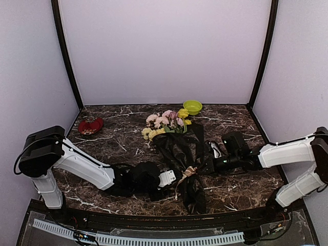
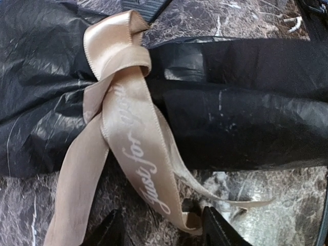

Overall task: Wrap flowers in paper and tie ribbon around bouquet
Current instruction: Tie the ribbon around the folded bouquet.

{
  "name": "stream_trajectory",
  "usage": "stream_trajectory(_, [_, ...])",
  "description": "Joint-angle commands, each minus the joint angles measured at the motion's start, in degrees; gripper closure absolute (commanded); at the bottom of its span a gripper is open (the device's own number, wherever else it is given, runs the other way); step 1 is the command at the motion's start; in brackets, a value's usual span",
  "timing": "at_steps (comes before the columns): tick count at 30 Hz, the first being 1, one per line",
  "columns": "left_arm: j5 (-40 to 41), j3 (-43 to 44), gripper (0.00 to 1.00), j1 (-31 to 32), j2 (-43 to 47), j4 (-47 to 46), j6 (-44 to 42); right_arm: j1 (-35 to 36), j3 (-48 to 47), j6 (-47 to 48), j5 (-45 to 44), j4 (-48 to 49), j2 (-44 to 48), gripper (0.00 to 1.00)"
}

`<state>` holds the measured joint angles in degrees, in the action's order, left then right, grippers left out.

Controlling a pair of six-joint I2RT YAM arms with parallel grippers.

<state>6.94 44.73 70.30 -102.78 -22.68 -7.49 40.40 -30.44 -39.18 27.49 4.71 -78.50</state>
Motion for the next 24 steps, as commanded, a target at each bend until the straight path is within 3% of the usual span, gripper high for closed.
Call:
stream_trajectory(1, [0.7, 1.2, 0.61, 0.2, -0.6, -0.9, -0.3, 0.5, -1.7, 1.2, 0.6, 1.1, 0.3, 1.0])
stream_trajectory(5, [0.6, -0.6, 0.99, 0.2, 1.3, -1.6, 1.2, 0.5, -2.2, 1.6, 0.2, 0.3, 0.9, 1.0])
stream_trajectory(16, [-2.8, -6.4, 1.0, 0.6, 6.5, 5.7, 11.9, 0.5, -7.5, 7.1, -2.8, -6.2, 0.2, 1.0])
stream_trajectory(24, [-2.8, -5.5, 1.0, 0.8, 4.6, 7.4, 12.5, 0.5, -9.6, 8.9, -6.6, -8.7, -1.5, 1.0])
